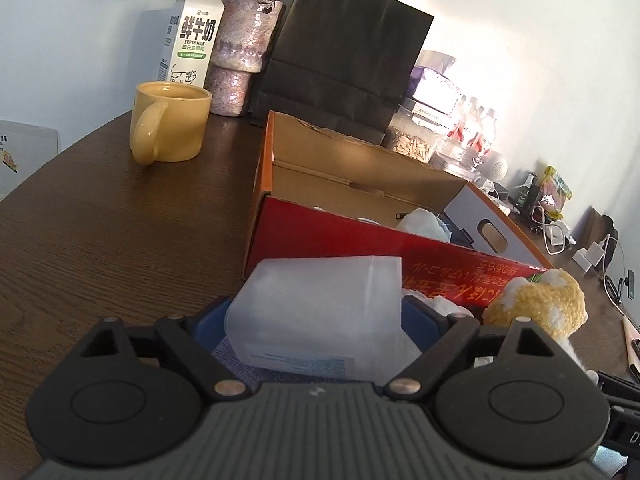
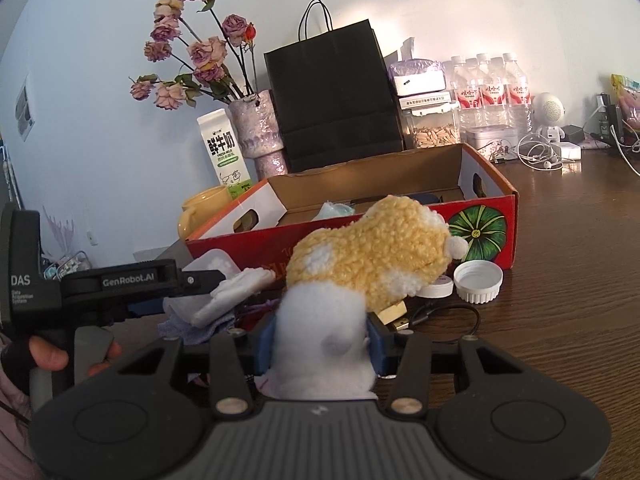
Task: Organize objects
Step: 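Carry the plastic container and plush toy over the cardboard box, then lower the container and plush toy into the box and open both tools, then grasp the white cloth with the left tool while the right tool grasps white bottle caps, then carry the white cloth and bottle caps over the cardboard box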
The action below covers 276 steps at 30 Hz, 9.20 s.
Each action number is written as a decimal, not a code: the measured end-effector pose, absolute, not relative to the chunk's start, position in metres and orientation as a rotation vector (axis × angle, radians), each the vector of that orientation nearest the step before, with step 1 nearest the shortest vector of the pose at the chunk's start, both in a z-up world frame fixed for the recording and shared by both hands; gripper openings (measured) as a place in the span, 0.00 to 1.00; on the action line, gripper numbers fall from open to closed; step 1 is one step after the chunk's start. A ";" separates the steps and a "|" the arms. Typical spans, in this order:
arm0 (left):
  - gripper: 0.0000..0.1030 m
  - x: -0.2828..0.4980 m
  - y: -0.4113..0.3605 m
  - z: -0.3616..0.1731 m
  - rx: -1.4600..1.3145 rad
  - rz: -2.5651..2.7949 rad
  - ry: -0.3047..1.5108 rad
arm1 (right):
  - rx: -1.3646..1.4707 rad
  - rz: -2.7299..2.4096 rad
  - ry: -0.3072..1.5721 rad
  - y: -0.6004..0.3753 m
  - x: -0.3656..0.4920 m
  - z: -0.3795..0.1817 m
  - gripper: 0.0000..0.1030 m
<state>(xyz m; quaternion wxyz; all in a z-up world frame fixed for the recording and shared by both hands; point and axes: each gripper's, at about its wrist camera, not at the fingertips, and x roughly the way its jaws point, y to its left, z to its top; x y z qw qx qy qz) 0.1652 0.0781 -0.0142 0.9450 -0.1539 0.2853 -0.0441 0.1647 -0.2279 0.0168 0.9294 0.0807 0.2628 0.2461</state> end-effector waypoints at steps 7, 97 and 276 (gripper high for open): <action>0.87 0.150 0.072 -0.006 -0.267 -0.040 0.518 | 0.178 0.501 0.529 -0.234 0.167 0.018 0.43; 1.00 0.271 -0.011 0.043 -0.045 0.080 0.316 | 0.036 0.494 0.458 -0.200 0.331 0.037 1.00; 0.71 0.208 -0.007 0.065 -0.109 -0.056 0.375 | -0.049 0.413 0.314 -0.227 0.281 0.069 0.27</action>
